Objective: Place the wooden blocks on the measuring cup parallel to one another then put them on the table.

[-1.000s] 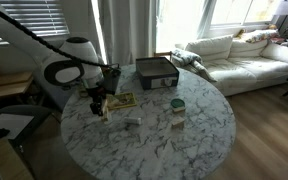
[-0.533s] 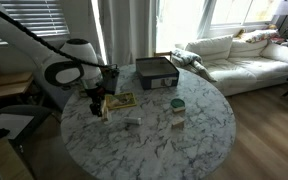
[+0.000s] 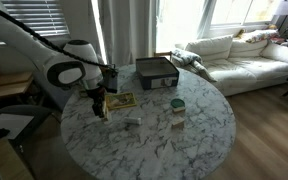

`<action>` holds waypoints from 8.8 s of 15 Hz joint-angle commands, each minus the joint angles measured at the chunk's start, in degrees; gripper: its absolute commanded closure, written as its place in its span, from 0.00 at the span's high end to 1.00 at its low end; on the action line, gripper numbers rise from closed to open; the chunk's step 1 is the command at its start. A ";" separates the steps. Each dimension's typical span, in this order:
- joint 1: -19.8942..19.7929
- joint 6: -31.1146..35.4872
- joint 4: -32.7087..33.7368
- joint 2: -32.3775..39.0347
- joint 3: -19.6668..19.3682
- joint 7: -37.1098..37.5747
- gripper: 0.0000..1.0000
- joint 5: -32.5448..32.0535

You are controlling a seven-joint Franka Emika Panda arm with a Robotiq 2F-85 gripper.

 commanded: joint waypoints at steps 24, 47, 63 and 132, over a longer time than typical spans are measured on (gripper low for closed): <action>-0.02 -0.04 1.76 2.35 -0.14 -5.14 0.60 -1.88; -0.74 -3.89 2.41 -1.06 -2.05 1.12 1.00 -0.86; -0.19 -9.23 5.62 -0.07 -3.42 40.91 1.00 4.20; -4.43 -5.72 19.04 15.09 3.21 15.57 0.08 4.90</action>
